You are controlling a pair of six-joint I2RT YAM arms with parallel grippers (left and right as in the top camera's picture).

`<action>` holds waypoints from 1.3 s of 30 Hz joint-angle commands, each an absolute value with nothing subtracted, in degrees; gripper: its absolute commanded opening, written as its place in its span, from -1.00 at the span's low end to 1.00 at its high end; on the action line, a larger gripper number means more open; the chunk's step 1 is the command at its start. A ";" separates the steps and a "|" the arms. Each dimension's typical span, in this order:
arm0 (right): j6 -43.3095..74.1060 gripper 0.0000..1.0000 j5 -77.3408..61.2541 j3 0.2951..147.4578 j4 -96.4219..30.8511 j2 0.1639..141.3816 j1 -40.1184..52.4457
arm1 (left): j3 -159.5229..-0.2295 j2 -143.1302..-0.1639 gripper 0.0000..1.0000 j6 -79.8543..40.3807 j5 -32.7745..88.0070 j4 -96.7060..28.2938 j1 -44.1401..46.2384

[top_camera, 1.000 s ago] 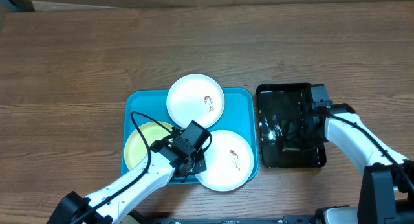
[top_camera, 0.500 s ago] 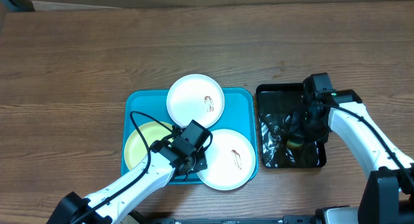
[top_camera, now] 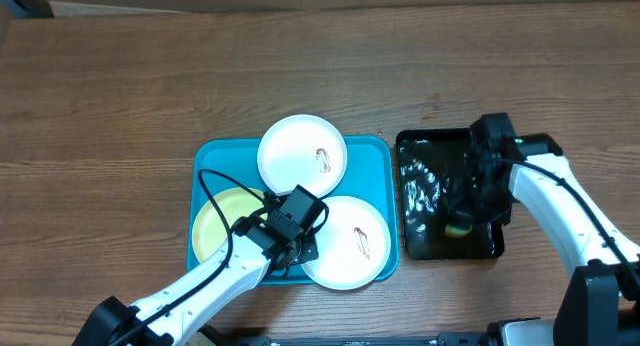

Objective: Clean dirty plates on tray and stack at the side
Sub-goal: 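Dip and rub the held sponge in the black tray's water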

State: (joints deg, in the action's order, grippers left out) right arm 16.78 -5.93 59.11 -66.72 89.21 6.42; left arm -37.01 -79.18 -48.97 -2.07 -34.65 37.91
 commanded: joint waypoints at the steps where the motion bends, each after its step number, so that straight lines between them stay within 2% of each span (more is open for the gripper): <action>1: 16.32 -0.92 -7.07 63.92 -71.02 88.07 6.37 | -36.47 -79.07 -0.92 -47.86 -4.47 -34.92 38.33; 8: 16.29 -0.92 -6.00 64.88 -73.58 88.07 6.37 | -36.47 -79.07 -0.92 -49.80 -4.29 -34.44 38.33; 11: 16.32 -0.93 -5.23 64.36 -68.23 88.14 6.37 | -36.47 -79.07 -0.92 -49.80 -4.29 -34.28 38.33; 17: 18.65 -0.92 -5.17 62.78 -66.22 88.25 6.44 | -36.47 -79.07 -0.92 -49.78 -4.21 -34.24 38.33; 26: 20.18 -0.91 -5.21 50.28 -54.96 88.31 6.42 | -36.47 -79.07 -0.92 -49.78 -4.21 -34.22 38.33; 29: 20.16 -0.43 -5.21 48.12 -51.75 88.31 6.42 | -36.47 -79.07 -0.92 -49.76 -3.92 -34.22 38.33; 31: 20.18 0.06 -5.19 47.55 -49.91 88.31 6.42 | -36.47 -79.07 -0.92 -49.76 -3.53 -34.20 38.33; 39: 20.14 0.27 -4.40 45.17 -44.62 88.86 6.42 | -36.47 -79.07 -0.92 -49.74 -3.53 -34.28 38.33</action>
